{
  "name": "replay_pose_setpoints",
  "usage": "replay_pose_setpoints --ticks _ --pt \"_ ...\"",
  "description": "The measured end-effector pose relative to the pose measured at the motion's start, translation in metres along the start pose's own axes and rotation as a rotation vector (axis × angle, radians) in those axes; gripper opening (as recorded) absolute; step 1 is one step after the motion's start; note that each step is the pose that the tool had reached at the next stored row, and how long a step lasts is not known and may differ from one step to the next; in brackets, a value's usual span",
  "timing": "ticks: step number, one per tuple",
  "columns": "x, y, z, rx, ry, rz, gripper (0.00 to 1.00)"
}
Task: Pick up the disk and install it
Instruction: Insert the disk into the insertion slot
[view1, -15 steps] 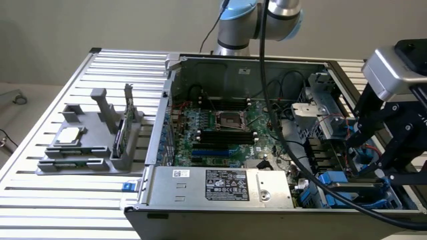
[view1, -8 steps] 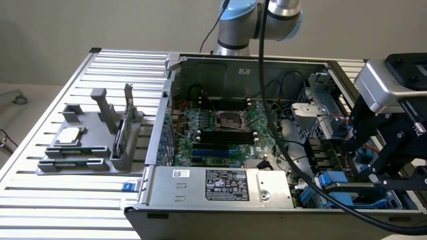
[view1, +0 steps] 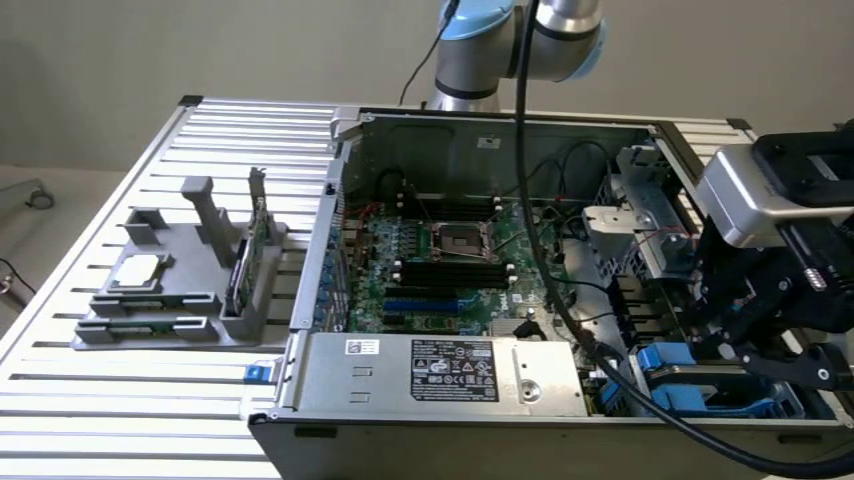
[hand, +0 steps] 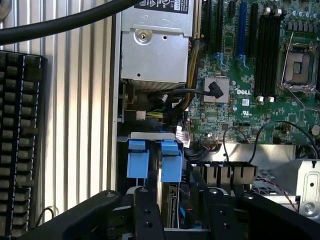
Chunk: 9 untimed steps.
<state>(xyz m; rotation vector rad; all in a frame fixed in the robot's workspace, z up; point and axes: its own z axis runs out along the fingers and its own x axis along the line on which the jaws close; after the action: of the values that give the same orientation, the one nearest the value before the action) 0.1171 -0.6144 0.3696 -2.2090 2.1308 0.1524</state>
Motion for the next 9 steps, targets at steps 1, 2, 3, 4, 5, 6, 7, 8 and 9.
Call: replay_pose_setpoints --ticks 1,2,3,4,5,6,7,8,9 --pt "0.0 -0.0001 0.0017 0.0 0.0 -0.001 0.34" --pt "0.0 -0.0001 0.0035 0.0002 -0.0002 -0.001 0.28" --pt "0.001 -0.0002 0.0054 0.0005 -0.0002 -0.002 0.22" --pt "0.001 -0.0002 0.0071 0.0007 0.0 -0.002 0.16" --pt "0.001 -0.0003 0.0089 0.0011 0.0 -0.003 0.16" --pt "0.001 -0.0004 0.0107 0.0014 0.0 -0.003 0.11" --pt "0.001 -0.0004 0.0125 0.0017 0.0001 -0.004 0.11" --pt "0.002 -0.0004 0.0143 0.0021 0.0001 -0.005 0.11" --pt "0.002 -0.0005 0.0162 0.0024 0.0001 -0.005 0.11"
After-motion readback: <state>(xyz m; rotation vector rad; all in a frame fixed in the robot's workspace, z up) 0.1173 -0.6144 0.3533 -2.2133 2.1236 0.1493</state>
